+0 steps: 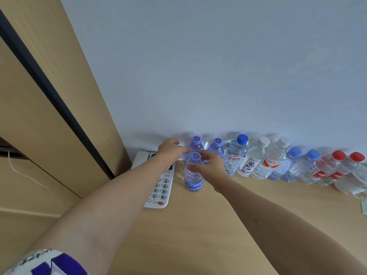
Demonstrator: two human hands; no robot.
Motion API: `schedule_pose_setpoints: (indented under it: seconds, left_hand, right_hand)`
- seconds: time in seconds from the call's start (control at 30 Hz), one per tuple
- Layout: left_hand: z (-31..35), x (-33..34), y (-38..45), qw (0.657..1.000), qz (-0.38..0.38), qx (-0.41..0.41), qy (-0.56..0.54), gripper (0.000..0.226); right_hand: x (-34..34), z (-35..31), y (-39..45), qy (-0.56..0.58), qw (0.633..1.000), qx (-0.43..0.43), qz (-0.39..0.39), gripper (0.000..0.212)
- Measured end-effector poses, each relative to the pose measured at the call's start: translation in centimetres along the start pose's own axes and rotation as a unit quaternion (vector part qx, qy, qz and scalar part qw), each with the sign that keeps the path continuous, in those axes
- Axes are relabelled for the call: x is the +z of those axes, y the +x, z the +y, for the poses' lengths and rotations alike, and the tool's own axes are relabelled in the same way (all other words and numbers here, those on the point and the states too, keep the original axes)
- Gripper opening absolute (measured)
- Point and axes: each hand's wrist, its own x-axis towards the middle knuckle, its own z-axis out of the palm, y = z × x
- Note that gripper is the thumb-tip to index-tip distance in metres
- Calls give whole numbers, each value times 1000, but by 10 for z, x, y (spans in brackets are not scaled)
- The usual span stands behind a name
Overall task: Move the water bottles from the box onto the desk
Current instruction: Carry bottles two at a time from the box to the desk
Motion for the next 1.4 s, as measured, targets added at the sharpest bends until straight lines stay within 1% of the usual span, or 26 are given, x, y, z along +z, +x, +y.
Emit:
schedule_pose_setpoints:
  seconds: [0.2, 0.33, 0.47, 0.67, 0.8, 0.97, 1.07, 1.2, 1.33, 1.4]
  left_hand:
    - [-1, -4, 0, 1000, 9, 11, 4, 65]
    - [4, -7, -3, 999, 16, 26, 24, 65]
    - [15, -12, -13, 996, 26, 66, 57, 64]
    - [36, -22, -37, 984, 28, 136, 109, 64]
    - [42, -22, -58, 962, 32, 198, 184, 62]
    - [47, -5, -90, 935, 5, 251, 250, 63]
    - [56, 15, -116, 920, -16, 285, 269, 65]
    - [74, 52, -152, 893, -46, 340, 292, 61]
    - [94, 105, -199, 863, -68, 386, 318, 66]
    - [102, 137, -228, 844, -82, 411, 335, 65]
  right_hand:
    - [-1, 2, -4, 6, 1000, 2, -5, 44]
    - [-1, -5, -9, -48, 999, -9, -2, 53]
    - [-9, -25, -16, -85, 995, -41, 9, 68]
    - [-29, -49, -37, -115, 989, -81, 45, 74]
    - [-39, -50, -60, -143, 984, -84, 70, 78]
    - [-62, -43, -96, -173, 975, -76, 116, 70]
    - [-82, -37, -118, -203, 966, -72, 146, 81]
    - [-117, -26, -154, -300, 936, -63, 175, 88]
    - [-167, -4, -204, -343, 913, -40, 215, 82]
    - [-197, 12, -235, -356, 902, -10, 243, 87]
